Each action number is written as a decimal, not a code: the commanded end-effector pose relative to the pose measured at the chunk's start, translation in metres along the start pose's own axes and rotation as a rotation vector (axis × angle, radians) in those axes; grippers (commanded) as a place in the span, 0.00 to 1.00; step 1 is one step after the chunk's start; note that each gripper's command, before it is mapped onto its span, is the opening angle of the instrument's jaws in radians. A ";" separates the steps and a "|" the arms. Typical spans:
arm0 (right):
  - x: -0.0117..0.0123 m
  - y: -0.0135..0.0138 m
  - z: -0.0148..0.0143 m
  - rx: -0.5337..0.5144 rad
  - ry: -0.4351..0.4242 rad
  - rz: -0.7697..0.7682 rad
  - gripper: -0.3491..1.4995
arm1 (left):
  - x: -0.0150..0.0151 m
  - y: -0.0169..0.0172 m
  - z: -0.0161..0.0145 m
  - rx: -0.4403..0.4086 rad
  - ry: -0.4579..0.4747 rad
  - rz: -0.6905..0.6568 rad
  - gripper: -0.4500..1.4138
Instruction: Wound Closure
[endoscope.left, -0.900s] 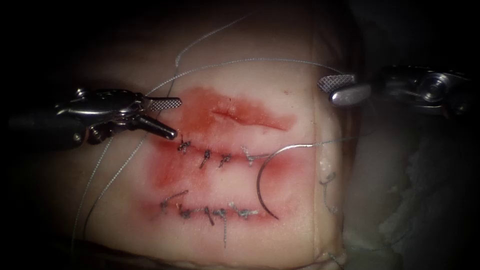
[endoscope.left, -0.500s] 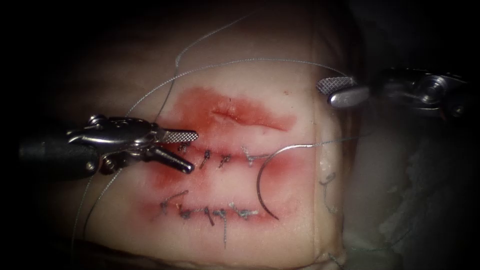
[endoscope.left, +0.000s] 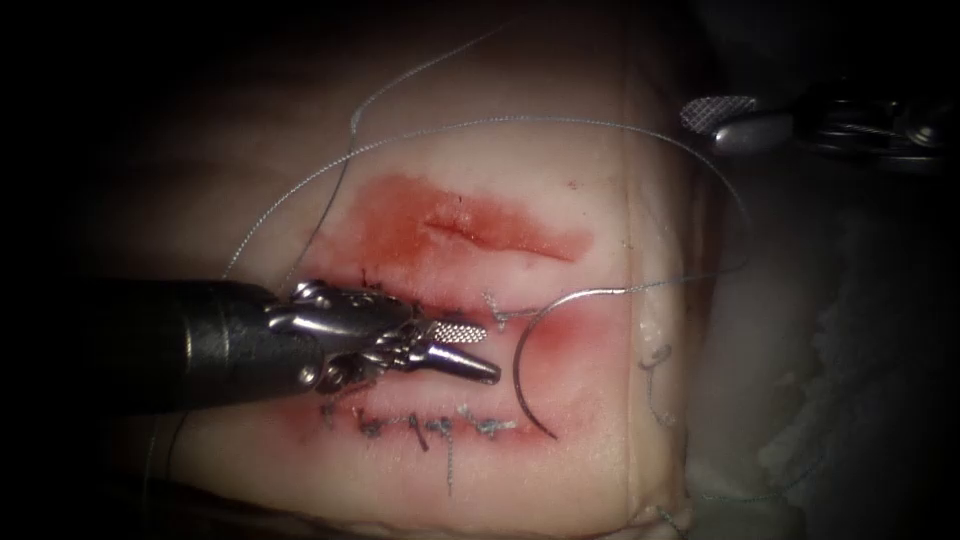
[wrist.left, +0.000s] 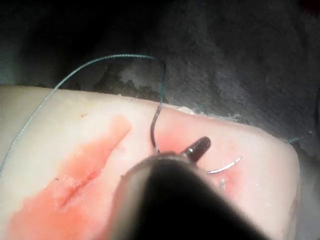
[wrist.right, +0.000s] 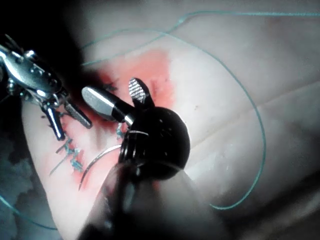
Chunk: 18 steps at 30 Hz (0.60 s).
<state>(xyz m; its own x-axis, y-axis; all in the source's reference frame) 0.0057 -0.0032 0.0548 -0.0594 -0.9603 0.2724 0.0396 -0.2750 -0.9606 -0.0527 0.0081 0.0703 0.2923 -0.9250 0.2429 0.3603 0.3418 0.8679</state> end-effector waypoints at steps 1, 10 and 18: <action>0.0003 -0.0003 0.0009 -0.003 -0.001 -0.002 0.93 | -0.0009 0.0002 0.0014 -0.050 0.029 -0.043 0.58; 0.0005 -0.0004 0.0011 -0.002 -0.002 -0.004 0.93 | -0.0006 0.0011 0.0035 -0.118 0.039 -0.122 0.60; 0.0010 -0.0004 0.0015 0.000 -0.002 -0.008 0.93 | 0.0004 0.0015 0.0044 -0.188 0.073 -0.216 0.61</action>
<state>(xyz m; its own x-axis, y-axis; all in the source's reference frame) 0.0063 -0.0039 0.0552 -0.0584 -0.9587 0.2783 0.0414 -0.2809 -0.9588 -0.0551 0.0070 0.0733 0.2506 -0.9679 0.0187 0.5765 0.1647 0.8003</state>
